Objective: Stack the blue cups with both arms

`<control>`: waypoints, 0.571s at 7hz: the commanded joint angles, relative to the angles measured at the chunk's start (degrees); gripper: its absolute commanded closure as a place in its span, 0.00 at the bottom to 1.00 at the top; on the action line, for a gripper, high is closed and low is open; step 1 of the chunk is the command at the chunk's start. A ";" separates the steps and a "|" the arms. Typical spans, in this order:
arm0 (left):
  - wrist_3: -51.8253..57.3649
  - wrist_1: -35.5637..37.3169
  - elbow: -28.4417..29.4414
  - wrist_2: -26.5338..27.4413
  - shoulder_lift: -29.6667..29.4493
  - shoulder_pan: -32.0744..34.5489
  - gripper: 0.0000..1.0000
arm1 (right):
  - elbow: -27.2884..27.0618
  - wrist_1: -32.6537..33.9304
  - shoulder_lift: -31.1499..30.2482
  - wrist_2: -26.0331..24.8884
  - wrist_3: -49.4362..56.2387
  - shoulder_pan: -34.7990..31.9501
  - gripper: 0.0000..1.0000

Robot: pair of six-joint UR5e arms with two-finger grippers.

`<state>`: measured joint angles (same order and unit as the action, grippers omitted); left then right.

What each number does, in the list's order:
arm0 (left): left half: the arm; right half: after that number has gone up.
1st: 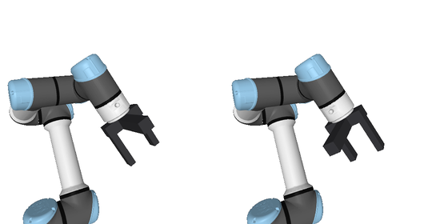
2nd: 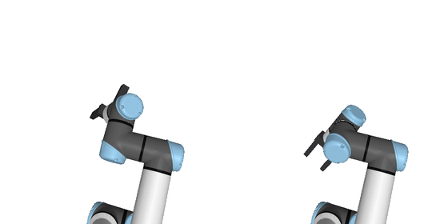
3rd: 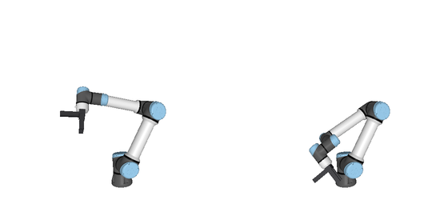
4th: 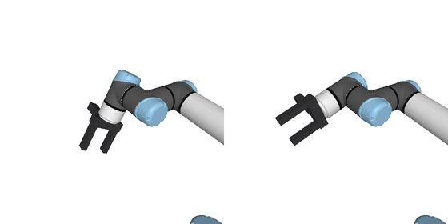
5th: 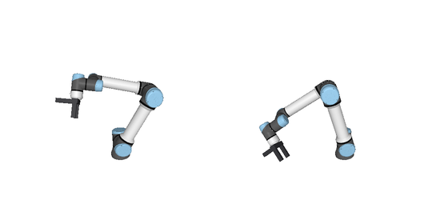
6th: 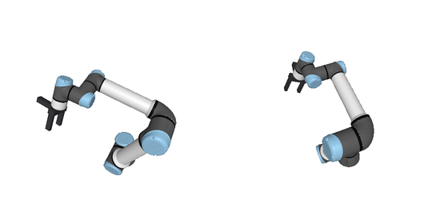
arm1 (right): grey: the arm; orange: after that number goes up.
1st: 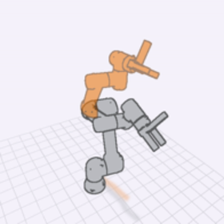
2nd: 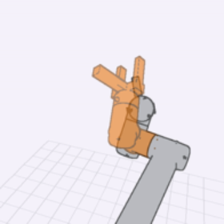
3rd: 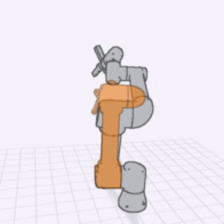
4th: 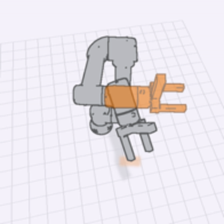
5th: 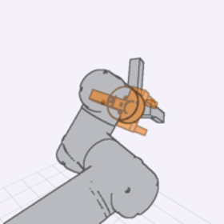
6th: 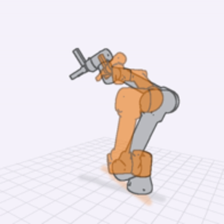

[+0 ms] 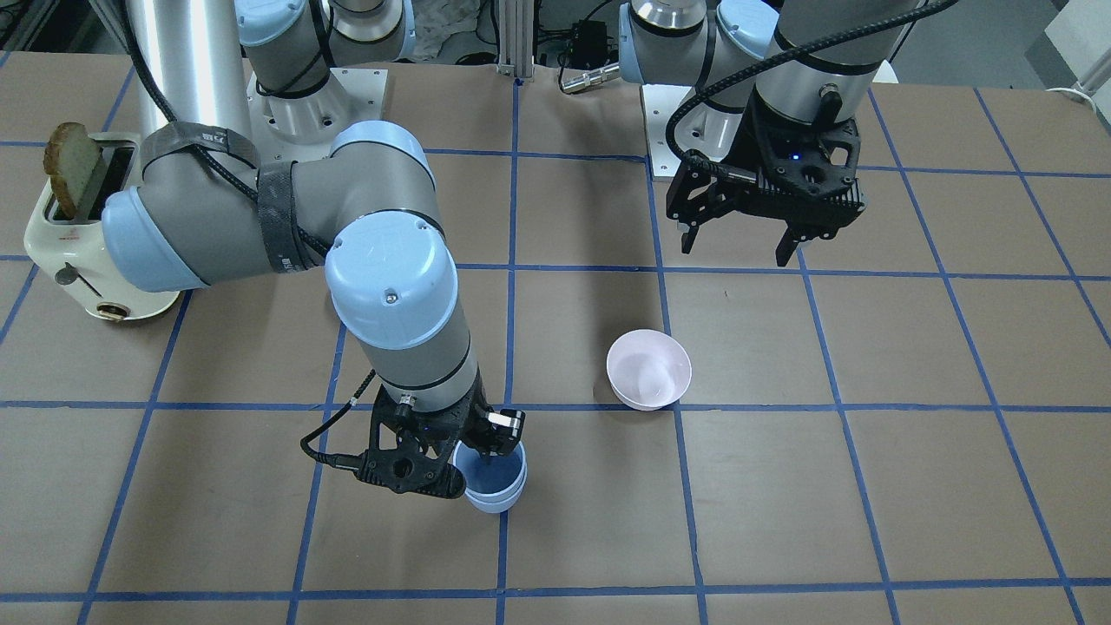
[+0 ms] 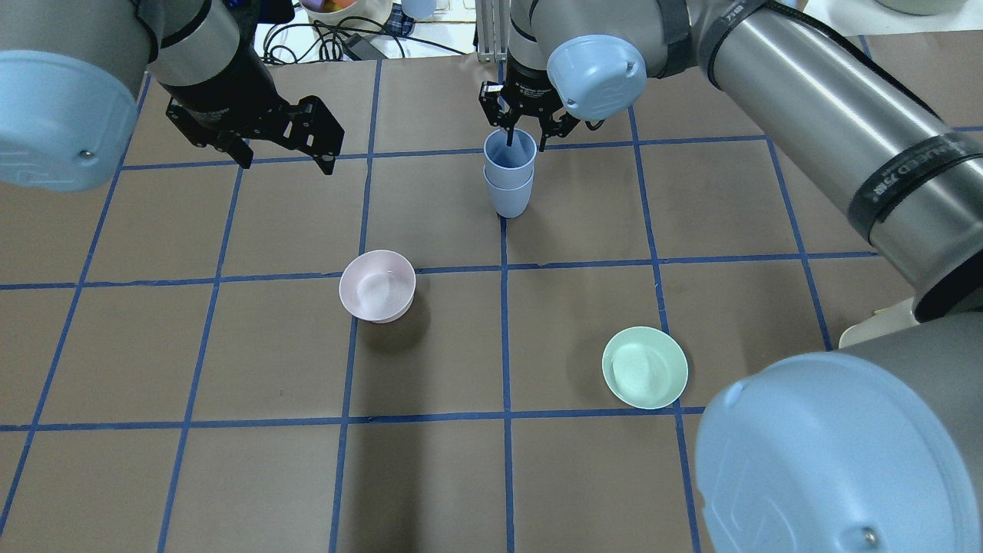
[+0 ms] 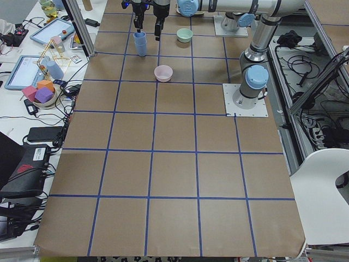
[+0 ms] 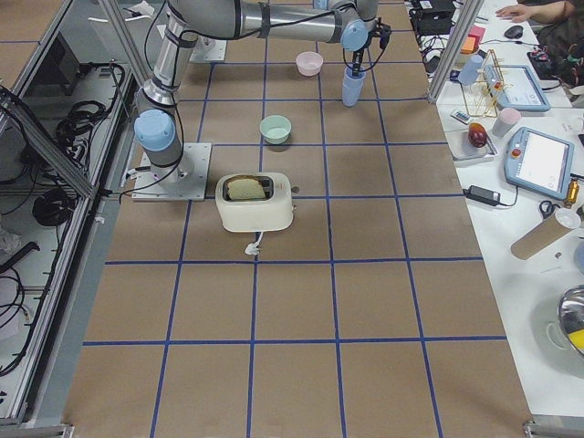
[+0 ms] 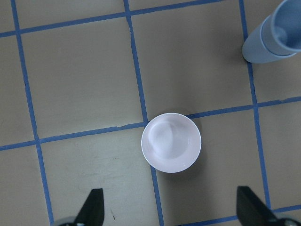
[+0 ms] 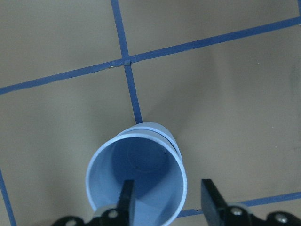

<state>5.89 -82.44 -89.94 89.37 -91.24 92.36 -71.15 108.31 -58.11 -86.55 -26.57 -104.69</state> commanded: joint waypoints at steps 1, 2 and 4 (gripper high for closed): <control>0.00 0.00 0.03 0.01 0.09 0.01 0.00 | 0.39 -0.55 -0.85 -0.20 -0.06 0.45 0.00; 0.00 0.00 -0.06 0.01 0.09 0.01 0.00 | -0.04 -2.38 -2.60 -0.20 0.20 1.41 0.00; 0.00 0.00 -0.06 0.01 0.09 0.01 0.00 | -0.22 -11.31 -7.17 -0.20 5.61 5.44 0.00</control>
<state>5.89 -82.44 -89.99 89.39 -91.15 92.37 -71.20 102.33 -62.51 -86.70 -24.79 -101.58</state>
